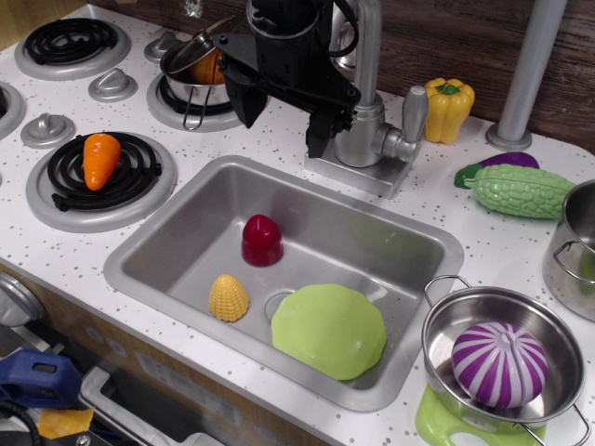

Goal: Turn faucet front to left

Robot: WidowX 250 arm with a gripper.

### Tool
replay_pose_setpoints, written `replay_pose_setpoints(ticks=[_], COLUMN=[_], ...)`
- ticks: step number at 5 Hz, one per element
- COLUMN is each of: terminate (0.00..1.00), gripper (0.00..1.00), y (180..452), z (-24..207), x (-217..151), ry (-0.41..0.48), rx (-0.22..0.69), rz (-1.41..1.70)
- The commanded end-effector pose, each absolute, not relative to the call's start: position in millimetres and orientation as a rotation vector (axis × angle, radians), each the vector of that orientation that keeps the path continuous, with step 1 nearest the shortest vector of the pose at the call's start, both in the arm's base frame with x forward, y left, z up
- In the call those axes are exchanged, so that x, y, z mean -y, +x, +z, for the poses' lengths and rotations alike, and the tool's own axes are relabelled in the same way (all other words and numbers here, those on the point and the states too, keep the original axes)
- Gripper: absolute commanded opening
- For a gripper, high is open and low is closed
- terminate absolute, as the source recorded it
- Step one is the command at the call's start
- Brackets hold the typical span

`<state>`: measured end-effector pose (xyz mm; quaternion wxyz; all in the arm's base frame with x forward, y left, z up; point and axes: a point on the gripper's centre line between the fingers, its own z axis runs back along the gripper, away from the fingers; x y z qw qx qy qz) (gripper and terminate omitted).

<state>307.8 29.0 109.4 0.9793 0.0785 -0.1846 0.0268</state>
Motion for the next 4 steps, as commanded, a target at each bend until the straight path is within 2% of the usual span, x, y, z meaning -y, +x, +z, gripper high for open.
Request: replay_pose_setpoints(ticks=[1, 3, 4], terminate=[0.00, 0.00, 0.00], gripper=[1.00, 1.00, 0.00], y=[334.6, 354.1, 357.2], z=[126.4, 130.7, 129.9], x=[-33.2, -44.1, -49.2], ry=[0.126, 0.175, 0.197], rx=[0.482, 0.516, 0.522], rz=[0.078, 0.067, 0.075])
